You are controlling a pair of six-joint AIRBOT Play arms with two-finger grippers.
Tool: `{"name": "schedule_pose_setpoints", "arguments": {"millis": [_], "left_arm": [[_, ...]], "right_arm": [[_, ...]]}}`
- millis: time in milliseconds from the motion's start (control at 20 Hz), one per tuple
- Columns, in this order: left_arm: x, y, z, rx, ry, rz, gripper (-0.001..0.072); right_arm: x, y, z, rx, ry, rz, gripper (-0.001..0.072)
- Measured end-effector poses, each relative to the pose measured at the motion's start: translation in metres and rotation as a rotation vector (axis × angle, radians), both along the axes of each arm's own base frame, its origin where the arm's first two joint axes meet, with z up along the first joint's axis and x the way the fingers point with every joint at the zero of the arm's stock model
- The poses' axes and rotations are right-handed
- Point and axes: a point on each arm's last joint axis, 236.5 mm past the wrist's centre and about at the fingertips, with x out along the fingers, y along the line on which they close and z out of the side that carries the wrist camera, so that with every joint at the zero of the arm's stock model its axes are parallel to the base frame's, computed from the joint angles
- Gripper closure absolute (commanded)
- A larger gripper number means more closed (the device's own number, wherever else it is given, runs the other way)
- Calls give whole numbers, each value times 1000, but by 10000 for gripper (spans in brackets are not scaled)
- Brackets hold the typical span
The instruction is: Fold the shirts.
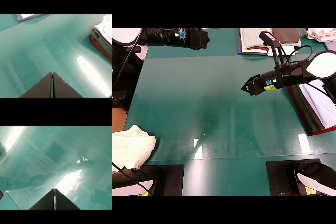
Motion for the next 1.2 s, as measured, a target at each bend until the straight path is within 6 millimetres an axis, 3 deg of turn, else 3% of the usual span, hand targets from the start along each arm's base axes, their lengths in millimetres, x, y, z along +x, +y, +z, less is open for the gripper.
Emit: {"name": "schedule_pose_setpoints", "arguments": {"millis": [650, 800, 900, 1000, 1200], "left_arm": [[0, 0, 0, -2, -2, 1, 682], [6, 4, 10, -22, -29, 20, 683], [8, 27, 13, 0, -24, 57, 683], [3, 70, 4, 78, 27, 114, 683], [-34, 189, -31, 256, 172, 318, 683]], "right_arm": [[1, 0, 0, 2, -3, -2, 694], [1, 0, 0, 1, -3, -2, 694], [1, 0, 0, 1, -3, -2, 694], [1, 0, 0, 1, -3, -2, 694], [1, 0, 0, 1, -2, -2, 694]]}}
